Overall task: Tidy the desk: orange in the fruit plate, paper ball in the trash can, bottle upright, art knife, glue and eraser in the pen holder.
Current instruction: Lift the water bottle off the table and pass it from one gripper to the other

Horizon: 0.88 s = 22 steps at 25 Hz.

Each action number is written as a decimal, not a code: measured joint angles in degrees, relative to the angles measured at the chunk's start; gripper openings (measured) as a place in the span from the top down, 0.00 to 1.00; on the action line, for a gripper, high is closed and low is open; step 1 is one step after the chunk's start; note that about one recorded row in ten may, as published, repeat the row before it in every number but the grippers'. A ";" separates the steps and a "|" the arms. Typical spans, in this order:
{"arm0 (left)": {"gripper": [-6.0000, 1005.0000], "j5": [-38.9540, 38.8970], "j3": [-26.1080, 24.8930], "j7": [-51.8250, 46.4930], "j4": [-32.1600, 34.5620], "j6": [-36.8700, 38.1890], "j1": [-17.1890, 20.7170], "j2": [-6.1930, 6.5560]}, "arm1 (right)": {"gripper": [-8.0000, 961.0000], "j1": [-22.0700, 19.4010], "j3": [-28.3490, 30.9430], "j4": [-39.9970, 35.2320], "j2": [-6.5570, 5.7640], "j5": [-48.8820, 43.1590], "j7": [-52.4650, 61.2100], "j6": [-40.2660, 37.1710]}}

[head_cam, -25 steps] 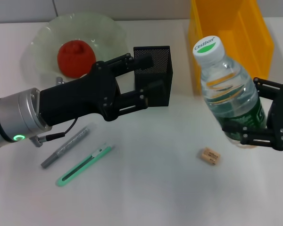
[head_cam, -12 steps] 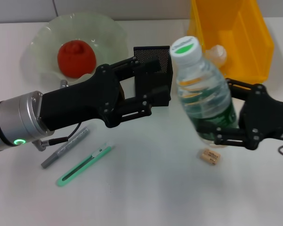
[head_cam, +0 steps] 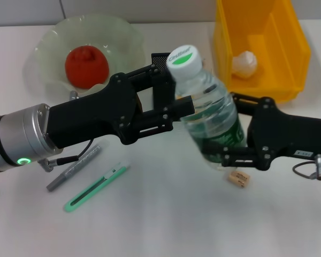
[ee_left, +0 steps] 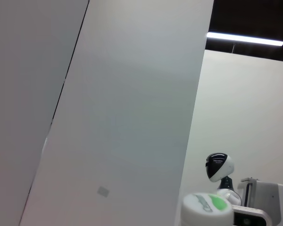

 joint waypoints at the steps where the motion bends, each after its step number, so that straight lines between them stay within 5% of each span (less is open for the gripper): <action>1: 0.44 0.00 0.00 0.00 0.00 0.00 0.00 0.00 | 0.20 0.38 -0.32 0.42 0.00 -0.21 0.00 0.16; 22: 0.45 0.00 0.01 0.10 -0.85 0.15 -0.05 0.01 | 0.18 2.43 -5.87 2.77 0.21 1.16 -0.06 3.92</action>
